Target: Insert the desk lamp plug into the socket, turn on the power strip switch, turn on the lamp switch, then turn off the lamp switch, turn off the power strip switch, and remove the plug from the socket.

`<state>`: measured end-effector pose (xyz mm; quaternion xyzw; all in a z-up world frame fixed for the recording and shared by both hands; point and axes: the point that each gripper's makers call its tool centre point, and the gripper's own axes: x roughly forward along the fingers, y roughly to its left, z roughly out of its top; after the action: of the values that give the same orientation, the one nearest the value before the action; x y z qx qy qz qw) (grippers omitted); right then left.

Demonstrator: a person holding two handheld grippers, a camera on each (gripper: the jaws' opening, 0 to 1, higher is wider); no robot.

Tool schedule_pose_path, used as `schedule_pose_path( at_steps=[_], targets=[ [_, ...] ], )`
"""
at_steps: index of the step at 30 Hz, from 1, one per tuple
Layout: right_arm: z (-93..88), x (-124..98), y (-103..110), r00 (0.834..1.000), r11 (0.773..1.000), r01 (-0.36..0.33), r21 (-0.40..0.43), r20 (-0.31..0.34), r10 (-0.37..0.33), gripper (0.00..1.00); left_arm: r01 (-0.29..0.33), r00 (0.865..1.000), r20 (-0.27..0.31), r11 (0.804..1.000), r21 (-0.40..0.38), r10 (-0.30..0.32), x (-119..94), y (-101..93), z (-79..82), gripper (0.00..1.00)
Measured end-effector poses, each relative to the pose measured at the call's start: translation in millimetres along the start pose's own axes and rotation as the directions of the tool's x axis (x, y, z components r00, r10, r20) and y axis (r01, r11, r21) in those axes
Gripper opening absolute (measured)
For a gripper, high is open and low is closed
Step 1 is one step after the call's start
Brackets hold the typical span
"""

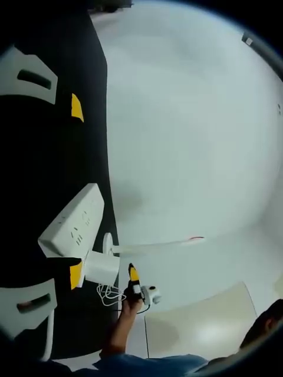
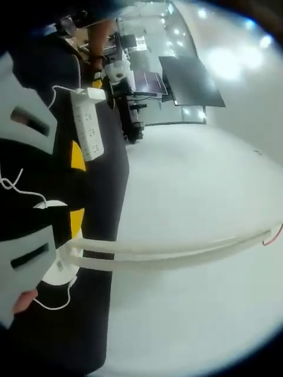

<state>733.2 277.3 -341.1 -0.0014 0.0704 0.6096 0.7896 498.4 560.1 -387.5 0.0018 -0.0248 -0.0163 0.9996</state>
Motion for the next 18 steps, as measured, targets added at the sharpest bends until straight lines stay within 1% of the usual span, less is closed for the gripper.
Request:
schedule_pose_path(
  at_steps=[5,7,11,16,18],
  targets=[
    [5.2,-2.0,12.0,1.000,0.999,-0.013,-0.042,-0.007,0.013,0.25,0.006,1.000,-0.001,1.000,0.003,-0.006,-0.5,-2.8,0.3,0.88],
    [8.7,-2.6,19.3,0.999,0.998,-0.041,-0.040,-0.006,0.041,0.27,0.011,1.000,-0.001,1.000,0.004,-0.011,-0.7,-3.7,0.6,0.88],
    [16.5,-5.5,32.5,0.997,0.996,-0.072,-0.055,0.023,0.073,0.32,0.022,1.000,0.005,1.000,0.000,-0.022,-2.8,-8.4,2.3,0.88],
    [15.7,-6.5,33.0,0.996,0.995,-0.087,-0.057,0.018,0.088,0.35,0.026,0.999,-0.025,1.000,0.003,-0.026,-2.3,-7.4,-4.6,0.87],
    [15.8,-7.5,33.5,0.995,0.994,-0.094,-0.055,0.015,0.095,0.36,0.036,0.999,-0.028,0.999,-0.004,-0.036,-2.2,-8.6,-5.9,0.87]
  ],
)
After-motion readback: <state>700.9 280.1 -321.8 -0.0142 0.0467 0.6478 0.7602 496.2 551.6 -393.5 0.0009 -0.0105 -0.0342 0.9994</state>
